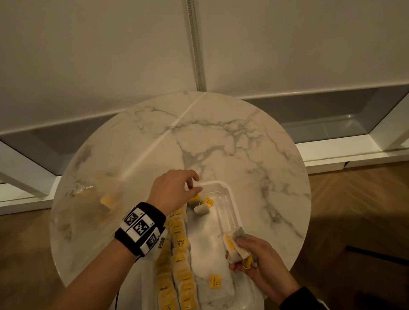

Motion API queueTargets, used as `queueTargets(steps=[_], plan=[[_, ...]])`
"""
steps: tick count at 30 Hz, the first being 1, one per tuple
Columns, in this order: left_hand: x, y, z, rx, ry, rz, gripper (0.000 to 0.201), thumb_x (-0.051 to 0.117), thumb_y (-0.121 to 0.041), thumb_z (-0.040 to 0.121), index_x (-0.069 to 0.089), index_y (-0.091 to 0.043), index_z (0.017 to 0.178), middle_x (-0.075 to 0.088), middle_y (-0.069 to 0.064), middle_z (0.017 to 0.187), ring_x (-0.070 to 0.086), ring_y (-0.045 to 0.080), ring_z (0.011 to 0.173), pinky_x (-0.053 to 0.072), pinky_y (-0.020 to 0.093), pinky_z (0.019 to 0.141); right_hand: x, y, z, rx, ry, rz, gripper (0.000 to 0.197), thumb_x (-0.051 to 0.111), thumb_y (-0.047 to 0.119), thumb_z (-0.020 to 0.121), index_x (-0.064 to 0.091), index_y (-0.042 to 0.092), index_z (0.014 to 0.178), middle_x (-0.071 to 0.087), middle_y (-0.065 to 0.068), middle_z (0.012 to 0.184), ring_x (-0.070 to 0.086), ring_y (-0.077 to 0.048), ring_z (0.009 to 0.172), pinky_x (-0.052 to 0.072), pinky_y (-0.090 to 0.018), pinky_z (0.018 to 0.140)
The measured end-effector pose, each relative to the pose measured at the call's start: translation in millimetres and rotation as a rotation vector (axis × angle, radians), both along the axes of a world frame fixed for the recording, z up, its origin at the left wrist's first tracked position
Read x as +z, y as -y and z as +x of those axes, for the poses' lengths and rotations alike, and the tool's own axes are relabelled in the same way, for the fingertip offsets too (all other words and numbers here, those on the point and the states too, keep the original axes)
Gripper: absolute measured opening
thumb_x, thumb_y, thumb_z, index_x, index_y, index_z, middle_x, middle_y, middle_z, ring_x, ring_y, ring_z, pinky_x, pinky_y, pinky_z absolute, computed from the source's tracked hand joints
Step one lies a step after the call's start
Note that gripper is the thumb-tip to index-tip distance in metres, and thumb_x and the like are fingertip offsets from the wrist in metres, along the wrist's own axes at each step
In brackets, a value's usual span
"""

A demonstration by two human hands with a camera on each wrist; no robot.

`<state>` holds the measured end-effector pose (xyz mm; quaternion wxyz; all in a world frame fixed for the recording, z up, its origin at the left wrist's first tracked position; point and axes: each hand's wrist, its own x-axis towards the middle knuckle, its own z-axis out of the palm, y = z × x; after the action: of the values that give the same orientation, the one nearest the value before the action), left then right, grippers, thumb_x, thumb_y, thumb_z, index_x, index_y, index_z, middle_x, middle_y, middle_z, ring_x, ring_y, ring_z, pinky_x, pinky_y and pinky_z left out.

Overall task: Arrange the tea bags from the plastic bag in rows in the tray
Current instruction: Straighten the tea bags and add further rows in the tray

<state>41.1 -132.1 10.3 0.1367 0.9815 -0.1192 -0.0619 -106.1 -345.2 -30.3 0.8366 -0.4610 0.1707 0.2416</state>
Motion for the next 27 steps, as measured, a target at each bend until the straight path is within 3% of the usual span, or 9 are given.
queueTargets(steps=[4,7,13,17,27], plan=[[-3.1,-2.0,-8.9,-0.088,-0.121,0.176,0.030,0.065,-0.062,0.081,0.063,-0.038,0.099,0.066,-0.015,0.084,0.060,0.007,0.082,0.038,0.026,0.063,-1.2,0.9,-0.8,-0.005,-0.001,0.010,0.030,0.055,0.016,0.085,0.060,-0.012,0.097,0.061,-0.026,0.077,0.058,-0.028,0.057,0.047,-0.031,0.053],[-15.3,1.3,-9.2,-0.127,-0.171,0.264,0.025,0.063,-0.054,0.085,0.069,-0.035,0.099,0.068,-0.011,0.092,0.065,0.013,0.087,0.043,0.028,0.067,-2.1,0.5,-0.7,0.003,0.009,-0.001,0.032,0.056,0.017,0.085,0.061,-0.013,0.097,0.061,-0.026,0.077,0.059,-0.028,0.057,0.047,-0.031,0.054],[-19.1,-1.3,-2.9,-0.102,-0.160,0.306,0.017,0.064,-0.040,0.088,0.071,-0.030,0.101,0.068,-0.005,0.100,0.064,0.019,0.094,0.043,0.028,0.072,-2.0,0.5,-1.6,0.018,0.024,-0.010,0.031,0.056,0.017,0.085,0.061,-0.011,0.095,0.062,-0.027,0.076,0.059,-0.028,0.057,0.048,-0.031,0.054],[-16.4,-3.7,1.2,-0.072,-0.133,0.347,0.016,0.064,-0.040,0.089,0.069,-0.030,0.100,0.064,-0.001,0.105,0.063,0.022,0.097,0.043,0.030,0.075,-2.1,0.2,-1.6,0.030,0.015,-0.014,0.029,0.056,0.017,0.086,0.063,-0.011,0.094,0.062,-0.027,0.076,0.059,-0.029,0.057,0.048,-0.032,0.054],[-17.9,5.4,1.5,-0.046,-0.030,0.436,0.023,0.065,-0.047,0.088,0.065,-0.025,0.090,0.064,0.001,0.098,0.064,0.024,0.091,0.039,0.028,0.069,-3.2,0.3,-1.5,0.034,0.011,-0.019,0.027,0.054,0.013,0.091,0.062,-0.012,0.096,0.062,-0.027,0.077,0.059,-0.029,0.059,0.048,-0.033,0.057]])
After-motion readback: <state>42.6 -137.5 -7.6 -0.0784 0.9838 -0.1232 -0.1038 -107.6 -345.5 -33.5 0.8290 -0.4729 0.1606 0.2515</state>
